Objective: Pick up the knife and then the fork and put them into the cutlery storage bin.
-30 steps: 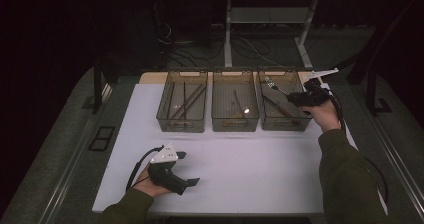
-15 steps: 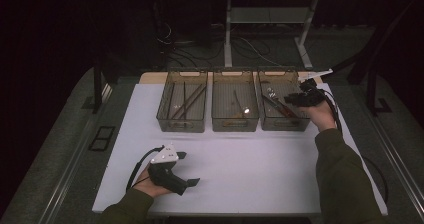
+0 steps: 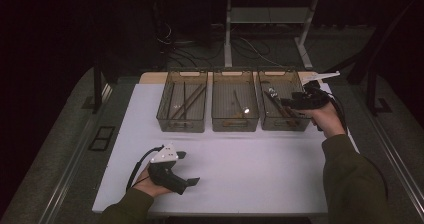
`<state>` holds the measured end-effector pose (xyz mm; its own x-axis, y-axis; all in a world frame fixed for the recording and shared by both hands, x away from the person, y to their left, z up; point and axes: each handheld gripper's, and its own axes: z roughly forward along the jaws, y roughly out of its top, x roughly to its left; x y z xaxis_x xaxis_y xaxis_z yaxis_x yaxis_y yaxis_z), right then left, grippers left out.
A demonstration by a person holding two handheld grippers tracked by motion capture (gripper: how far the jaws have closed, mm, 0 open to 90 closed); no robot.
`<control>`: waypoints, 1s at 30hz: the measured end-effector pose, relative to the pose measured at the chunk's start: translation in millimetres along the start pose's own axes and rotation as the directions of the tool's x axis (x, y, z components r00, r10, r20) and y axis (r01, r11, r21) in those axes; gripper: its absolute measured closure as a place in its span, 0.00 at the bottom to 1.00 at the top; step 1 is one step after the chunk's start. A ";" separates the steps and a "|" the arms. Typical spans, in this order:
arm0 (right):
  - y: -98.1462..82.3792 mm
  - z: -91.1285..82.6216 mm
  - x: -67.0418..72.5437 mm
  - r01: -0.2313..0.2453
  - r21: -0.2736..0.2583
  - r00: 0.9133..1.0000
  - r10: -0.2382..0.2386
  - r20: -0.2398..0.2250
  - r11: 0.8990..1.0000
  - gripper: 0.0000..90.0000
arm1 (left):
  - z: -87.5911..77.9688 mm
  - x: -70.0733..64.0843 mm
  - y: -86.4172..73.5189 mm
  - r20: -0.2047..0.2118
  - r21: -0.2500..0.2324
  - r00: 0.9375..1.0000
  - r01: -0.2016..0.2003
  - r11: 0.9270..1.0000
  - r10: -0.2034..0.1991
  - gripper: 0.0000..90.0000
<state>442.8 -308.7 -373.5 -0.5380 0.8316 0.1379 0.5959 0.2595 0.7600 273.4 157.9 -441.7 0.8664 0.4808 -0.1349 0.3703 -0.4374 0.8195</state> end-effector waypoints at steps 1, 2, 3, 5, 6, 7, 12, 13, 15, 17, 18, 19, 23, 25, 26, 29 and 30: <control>0.3 -2.2 2.6 -0.002 -0.009 1.000 0.002 -0.002 1.000 0.38 | 0.2 0.0 -0.1 0.000 0.001 1.000 0.002 1.000 -0.002 0.00; 0.3 -3.4 3.9 -0.004 -0.016 1.000 0.003 -0.008 1.000 0.36 | 0.1 -0.1 -0.1 -0.003 0.006 1.000 0.000 1.000 0.000 0.00; -0.1 -5.2 6.5 -0.006 -0.023 1.000 0.006 -0.010 1.000 0.34 | 0.0 -0.3 -0.1 -0.003 0.006 1.000 0.001 1.000 -0.001 0.00; -1.3 -7.4 10.6 -0.013 -0.029 1.000 0.013 -0.003 0.999 0.31 | 0.0 -0.5 0.1 -0.005 0.003 1.000 0.001 1.000 -0.001 0.00; -1.9 -8.2 11.8 -0.009 -0.032 1.000 0.009 -0.004 0.999 0.30 | 0.0 -0.4 0.1 -0.005 0.003 1.000 0.002 1.000 -0.002 0.00; -2.5 -9.3 13.7 -0.007 -0.036 1.000 0.006 -0.004 0.999 0.29 | 0.1 -0.5 0.1 -0.007 0.005 1.000 0.003 1.000 -0.003 0.00; -7.3 -16.4 23.1 0.009 -0.073 1.000 -0.010 -0.016 0.997 0.23 | -0.4 -0.5 -0.4 -0.003 0.007 1.000 -0.002 1.000 0.002 0.00; -8.2 -17.0 24.9 0.012 -0.071 1.000 -0.013 -0.012 0.997 0.22 | -0.3 -0.6 -0.5 -0.003 0.007 1.000 0.000 1.000 0.000 0.00; -11.5 -18.0 29.3 0.026 -0.075 1.000 -0.027 -0.008 0.997 0.21 | -0.3 -1.0 -0.4 -0.003 0.007 1.000 0.000 1.000 0.000 0.00; -15.3 -19.2 34.1 0.039 -0.073 0.999 -0.040 -0.013 0.997 0.21 | -0.3 -1.3 -0.4 -0.002 0.007 1.000 -0.003 1.000 0.003 0.00; -17.0 -20.0 36.2 0.045 -0.075 0.999 -0.046 -0.015 0.996 0.21 | -0.3 -1.4 -0.4 -0.002 0.006 1.000 -0.004 1.000 0.004 0.00; -18.6 -20.7 38.0 0.053 -0.077 0.998 -0.055 -0.019 0.996 0.20 | -0.5 -1.4 -0.3 -0.002 0.006 1.000 -0.006 1.000 0.006 0.00; -26.5 -24.5 46.4 0.074 -0.078 0.997 -0.077 -0.032 0.994 0.20 | -0.4 -1.4 -0.5 -0.002 0.008 1.000 -0.007 1.000 0.007 0.00; -30.9 -26.9 50.1 0.079 -0.090 0.996 -0.083 -0.035 0.993 0.20 | -0.7 -1.6 -0.5 -0.001 0.008 1.000 -0.010 1.000 0.010 0.00; -33.1 -28.2 52.2 0.082 -0.094 0.996 -0.086 -0.040 0.992 0.20 | -0.7 -1.7 -0.5 -0.002 0.008 1.000 -0.010 1.000 0.010 0.00; -41.4 -32.0 59.1 0.096 -0.108 0.993 -0.103 -0.060 0.989 0.20 | -0.6 -1.7 -0.6 -0.002 0.009 1.000 -0.008 1.000 0.008 0.00; -43.5 -32.8 60.8 0.099 -0.109 0.992 -0.106 -0.062 0.989 0.20 | -0.4 -1.8 -0.6 -0.002 0.008 1.000 -0.007 1.000 0.007 0.00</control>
<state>364.6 -285.5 -377.3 -0.6345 0.7670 0.0956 0.4709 0.2856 0.8347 271.5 157.6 -441.7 0.8680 0.4797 -0.1281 0.3673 -0.4467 0.8158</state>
